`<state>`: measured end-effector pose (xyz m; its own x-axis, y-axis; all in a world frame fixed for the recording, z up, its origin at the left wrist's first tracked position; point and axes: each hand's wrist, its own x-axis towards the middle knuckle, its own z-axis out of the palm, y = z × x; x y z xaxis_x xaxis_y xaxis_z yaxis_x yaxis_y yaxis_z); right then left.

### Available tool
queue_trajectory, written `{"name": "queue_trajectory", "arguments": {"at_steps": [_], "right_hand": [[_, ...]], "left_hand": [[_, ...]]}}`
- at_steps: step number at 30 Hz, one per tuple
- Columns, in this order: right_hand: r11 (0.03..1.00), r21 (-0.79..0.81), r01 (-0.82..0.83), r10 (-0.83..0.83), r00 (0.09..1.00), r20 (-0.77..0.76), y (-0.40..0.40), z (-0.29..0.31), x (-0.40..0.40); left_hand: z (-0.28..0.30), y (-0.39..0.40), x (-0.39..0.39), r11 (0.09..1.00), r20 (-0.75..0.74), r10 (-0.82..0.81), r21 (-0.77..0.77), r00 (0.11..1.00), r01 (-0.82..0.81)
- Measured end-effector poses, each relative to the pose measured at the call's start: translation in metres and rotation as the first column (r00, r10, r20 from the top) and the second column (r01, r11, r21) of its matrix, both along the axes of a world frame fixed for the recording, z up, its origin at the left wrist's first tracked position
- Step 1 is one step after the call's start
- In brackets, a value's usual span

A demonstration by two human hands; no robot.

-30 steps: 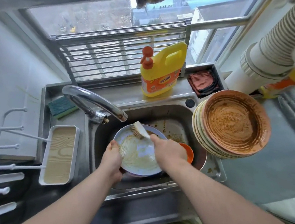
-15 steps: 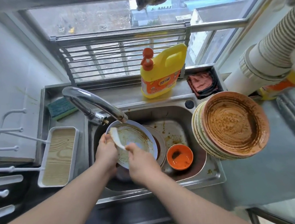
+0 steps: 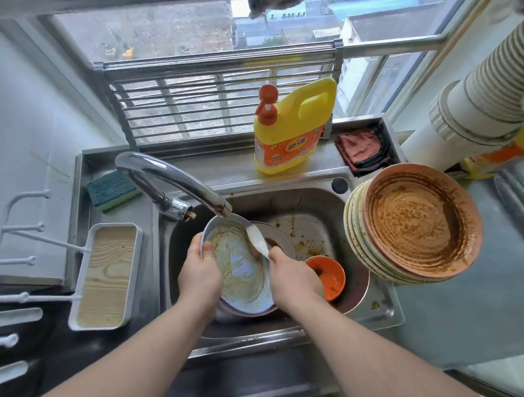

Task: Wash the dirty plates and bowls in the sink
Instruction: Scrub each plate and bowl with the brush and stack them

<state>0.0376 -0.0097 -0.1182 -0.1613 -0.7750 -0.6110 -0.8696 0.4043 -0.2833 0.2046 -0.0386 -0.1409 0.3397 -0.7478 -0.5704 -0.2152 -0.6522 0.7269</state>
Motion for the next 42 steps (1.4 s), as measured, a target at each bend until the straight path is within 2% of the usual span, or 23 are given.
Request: {"name": "queue_trajectory", "arguments": {"at_steps": [4,8,11,14,19,22,26,28,30,32,35,37,40,42], "right_hand": [[0.992,-0.123,-0.002,0.015,0.995,0.103,-0.022,0.008,0.028],[1.000,0.024,0.013,-0.014,0.999,0.032,0.008,-0.010,-0.002],[0.994,0.081,0.071,-0.083,0.984,0.158,0.045,-0.015,-0.009],[0.993,0.078,0.094,-0.109,0.967,0.232,0.070,-0.011,-0.003],[0.963,0.047,0.264,-0.268,0.946,0.182,0.042,-0.006,-0.023],[0.937,-0.025,0.348,-0.324,0.894,0.308,0.016,0.006,-0.010],[0.986,0.015,0.167,-0.157,0.888,0.432,0.052,0.030,0.042],[0.991,0.028,0.128,-0.129,0.918,0.375,0.054,0.027,0.035],[0.976,0.041,0.213,-0.215,0.930,0.297,0.035,0.016,0.008],[0.966,0.039,0.254,-0.254,0.922,0.292,0.027,0.015,-0.006],[0.996,0.003,0.086,-0.080,0.925,0.371,0.048,0.036,0.020],[0.999,-0.015,0.029,-0.021,0.933,0.359,0.057,0.043,0.023],[0.984,0.018,0.176,-0.175,0.953,0.246,0.033,0.024,-0.019],[0.975,0.045,0.217,-0.221,0.949,0.226,0.016,0.017,-0.035]], "left_hand": [[0.000,0.003,-0.005,0.997,0.044,-0.074,-0.024,0.996,0.075],[0.011,-0.012,0.009,0.979,0.151,-0.135,-0.133,0.979,0.155],[0.020,-0.019,0.012,0.963,0.205,-0.143,-0.196,0.968,0.183],[0.021,-0.019,0.004,0.977,0.119,-0.063,-0.197,0.991,0.086],[0.011,-0.004,0.000,0.980,-0.004,-0.139,-0.145,0.990,0.137],[0.000,0.000,-0.002,0.992,-0.103,-0.091,-0.094,0.991,0.081],[0.002,-0.006,-0.004,0.992,-0.185,0.113,-0.028,0.976,-0.120],[0.004,-0.006,0.000,0.977,-0.239,0.211,0.029,0.948,-0.210],[0.002,-0.007,0.004,0.972,-0.283,0.236,0.054,0.930,-0.231],[0.002,-0.011,0.005,0.964,-0.318,0.266,0.065,0.910,-0.259],[0.002,-0.020,0.004,0.959,-0.317,0.280,0.049,0.906,-0.279],[0.003,-0.022,0.007,0.962,-0.303,0.270,0.060,0.914,-0.265],[0.010,-0.021,0.012,0.971,-0.321,0.238,0.081,0.917,-0.224],[0.014,-0.019,0.010,0.986,-0.337,0.162,0.083,0.928,-0.142]]}}
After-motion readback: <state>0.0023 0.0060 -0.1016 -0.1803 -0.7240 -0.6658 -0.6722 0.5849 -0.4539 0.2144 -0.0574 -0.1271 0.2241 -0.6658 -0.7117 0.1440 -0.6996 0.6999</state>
